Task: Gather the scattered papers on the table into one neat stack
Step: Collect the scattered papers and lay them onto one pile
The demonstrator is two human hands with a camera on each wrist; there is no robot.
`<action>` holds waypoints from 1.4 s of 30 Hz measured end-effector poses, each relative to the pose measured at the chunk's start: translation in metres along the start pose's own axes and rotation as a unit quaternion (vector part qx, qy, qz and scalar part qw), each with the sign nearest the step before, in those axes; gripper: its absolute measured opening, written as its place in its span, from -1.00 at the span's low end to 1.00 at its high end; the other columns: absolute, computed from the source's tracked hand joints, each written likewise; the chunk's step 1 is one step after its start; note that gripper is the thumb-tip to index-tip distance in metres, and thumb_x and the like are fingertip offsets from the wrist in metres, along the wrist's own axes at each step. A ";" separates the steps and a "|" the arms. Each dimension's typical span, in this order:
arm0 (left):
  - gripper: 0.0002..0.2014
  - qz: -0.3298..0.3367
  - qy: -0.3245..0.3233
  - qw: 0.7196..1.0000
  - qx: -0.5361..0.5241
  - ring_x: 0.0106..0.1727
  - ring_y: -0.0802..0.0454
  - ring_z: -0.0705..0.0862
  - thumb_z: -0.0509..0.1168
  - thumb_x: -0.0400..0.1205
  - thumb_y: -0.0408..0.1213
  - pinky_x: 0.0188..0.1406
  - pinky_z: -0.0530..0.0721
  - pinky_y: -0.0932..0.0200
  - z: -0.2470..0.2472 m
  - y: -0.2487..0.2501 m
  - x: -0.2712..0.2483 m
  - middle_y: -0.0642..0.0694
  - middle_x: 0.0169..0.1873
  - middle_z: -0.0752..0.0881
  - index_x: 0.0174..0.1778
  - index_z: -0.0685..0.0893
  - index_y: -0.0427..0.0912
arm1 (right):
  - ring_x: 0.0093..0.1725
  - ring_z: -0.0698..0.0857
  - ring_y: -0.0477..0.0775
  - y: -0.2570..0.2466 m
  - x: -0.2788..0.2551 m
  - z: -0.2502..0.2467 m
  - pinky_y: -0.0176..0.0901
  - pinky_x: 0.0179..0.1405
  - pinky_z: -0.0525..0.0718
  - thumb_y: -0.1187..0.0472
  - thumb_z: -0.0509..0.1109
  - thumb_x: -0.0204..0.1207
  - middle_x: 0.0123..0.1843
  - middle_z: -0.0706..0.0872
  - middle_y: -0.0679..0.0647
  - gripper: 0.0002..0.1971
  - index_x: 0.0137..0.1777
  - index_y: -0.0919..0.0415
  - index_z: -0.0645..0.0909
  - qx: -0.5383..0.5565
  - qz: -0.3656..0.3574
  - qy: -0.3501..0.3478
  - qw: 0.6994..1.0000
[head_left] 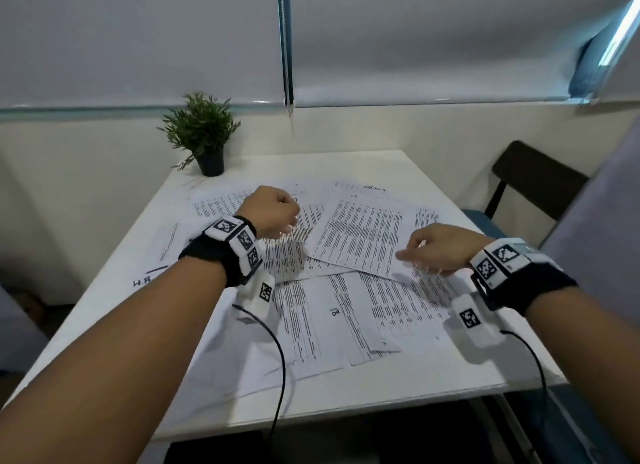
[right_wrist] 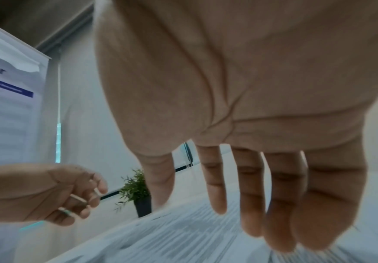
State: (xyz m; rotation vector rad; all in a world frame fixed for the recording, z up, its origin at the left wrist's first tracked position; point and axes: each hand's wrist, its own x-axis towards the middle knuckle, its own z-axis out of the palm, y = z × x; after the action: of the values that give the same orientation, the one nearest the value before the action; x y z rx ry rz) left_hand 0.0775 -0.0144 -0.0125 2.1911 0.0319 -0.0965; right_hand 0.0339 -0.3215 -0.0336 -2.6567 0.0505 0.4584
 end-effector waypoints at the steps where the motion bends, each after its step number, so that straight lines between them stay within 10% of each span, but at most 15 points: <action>1: -0.76 -0.016 0.000 0.999 0.045 -0.22 -0.08 0.76 0.29 0.66 -0.21 -0.09 0.81 0.00 -0.004 -0.004 0.013 -0.27 -0.03 0.86 0.03 0.79 -0.28 | -0.13 0.82 0.16 0.000 0.011 -0.005 0.05 -0.01 0.86 -0.31 0.41 0.57 -0.02 0.85 0.21 -0.50 0.05 0.17 0.75 -0.010 0.013 0.020 1.000; 4: -0.62 -0.051 -0.014 0.970 0.237 -0.11 -0.20 0.72 0.23 0.70 -0.07 -0.10 0.72 0.01 -0.012 -0.010 0.052 -0.32 -0.01 0.78 0.03 0.71 -0.38 | -0.27 0.77 0.20 0.000 0.047 -0.019 0.22 0.04 0.88 -0.35 0.39 0.56 -0.11 0.85 0.30 -0.28 0.08 0.44 0.73 -0.009 0.057 0.036 0.998; 7: -0.60 -0.058 -0.053 0.923 0.378 -0.02 -0.17 0.59 0.14 0.75 -0.05 -0.11 0.48 0.14 -0.004 -0.021 0.081 -0.30 0.19 0.70 0.15 0.63 -0.36 | -0.42 0.65 0.13 -0.002 0.076 -0.022 -0.03 -0.23 0.77 -0.41 0.39 0.51 -0.26 0.73 0.17 -0.23 0.15 0.41 0.73 -0.034 0.094 0.002 0.995; 12: -0.32 -0.070 -0.113 0.896 0.424 0.48 -0.22 0.58 0.15 0.71 0.19 0.36 0.53 0.00 0.024 -0.042 0.119 -0.27 0.56 0.53 0.63 0.43 -0.23 | 0.25 0.72 0.20 -0.020 0.106 -0.013 0.00 0.11 0.64 -0.45 0.38 0.48 0.37 0.72 0.15 -0.20 0.46 0.21 0.57 -0.171 0.062 -0.036 0.983; 17: -0.21 -0.090 -0.103 0.856 0.499 0.59 -0.43 0.33 0.06 0.54 0.46 0.47 0.32 -0.30 0.045 -0.048 0.121 -0.40 0.60 0.39 0.52 0.53 -0.03 | 0.18 0.67 0.16 -0.026 0.116 -0.003 0.05 0.16 0.67 -0.31 0.57 0.41 0.34 0.68 0.11 -0.19 0.50 0.15 0.44 -0.159 0.048 -0.020 0.986; 21: -0.33 -0.122 -0.099 0.913 0.377 0.61 -0.48 0.23 0.02 0.55 0.24 0.48 0.18 -0.52 0.054 -0.044 0.124 -0.28 0.63 0.38 0.53 0.51 0.02 | 0.18 0.66 0.18 -0.034 0.112 -0.001 0.06 0.20 0.68 -0.23 0.63 0.39 0.47 0.64 0.14 -0.15 0.58 0.13 0.40 -0.113 0.050 -0.013 0.992; 24: -0.55 -0.091 -0.132 0.946 0.282 0.47 -0.28 0.54 -0.03 0.85 -0.21 0.54 0.39 -0.24 0.058 -0.015 0.104 -0.30 0.54 0.53 0.60 0.45 -0.30 | 0.15 0.71 0.17 -0.035 0.107 0.003 0.01 0.15 0.74 -0.17 0.66 0.38 0.33 0.69 0.13 -0.23 0.49 0.13 0.47 -0.100 0.048 -0.001 0.994; 28: -0.39 -0.041 -0.090 0.977 0.191 0.47 -0.31 0.58 -0.13 0.81 0.14 0.45 0.53 -0.04 0.070 -0.009 0.100 -0.26 0.67 0.37 0.79 0.08 0.04 | 0.04 0.75 0.13 -0.031 0.107 0.007 0.01 0.05 0.81 -0.07 0.72 0.30 0.23 0.71 0.09 -0.24 0.46 0.07 0.49 -0.076 0.044 0.018 0.996; 34: -0.16 -0.071 -0.086 0.983 0.147 0.63 -0.31 0.39 0.28 0.67 0.08 0.44 0.48 -0.02 0.074 -0.005 0.110 -0.20 0.76 0.15 0.80 0.00 0.03 | 0.15 0.61 0.10 -0.028 0.110 0.003 -0.24 -0.33 0.50 0.06 0.75 0.31 0.48 0.61 0.07 -0.17 0.57 0.04 0.47 -0.065 0.019 -0.014 0.998; 38: -0.10 -0.102 -0.064 0.978 0.169 0.57 -0.48 0.40 0.41 0.59 -0.20 0.22 0.55 -0.01 0.066 -0.004 0.113 -0.35 0.73 -0.15 0.79 0.05 0.09 | 0.16 0.61 0.11 -0.020 0.112 0.004 -0.21 -0.24 0.56 0.09 0.77 0.27 0.49 0.60 0.07 -0.16 0.56 0.02 0.49 -0.038 0.016 -0.009 0.999; 42: -0.02 -0.109 -0.036 0.970 0.215 0.60 -0.56 0.27 0.52 0.47 -0.23 0.48 0.49 -0.32 0.067 -0.012 0.116 -0.38 0.70 -0.03 0.76 0.11 0.14 | 0.14 0.65 0.12 -0.016 0.110 0.006 -0.14 -0.06 0.65 0.10 0.78 0.25 0.44 0.62 0.08 -0.14 0.56 0.03 0.49 -0.019 0.003 -0.004 1.000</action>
State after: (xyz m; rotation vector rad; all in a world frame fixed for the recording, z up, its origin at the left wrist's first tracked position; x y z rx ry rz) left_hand 0.1882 -0.0631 -0.0705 2.6091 0.2293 -0.3334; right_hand 0.1372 -0.3004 -0.0683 -2.6928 0.0487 0.4768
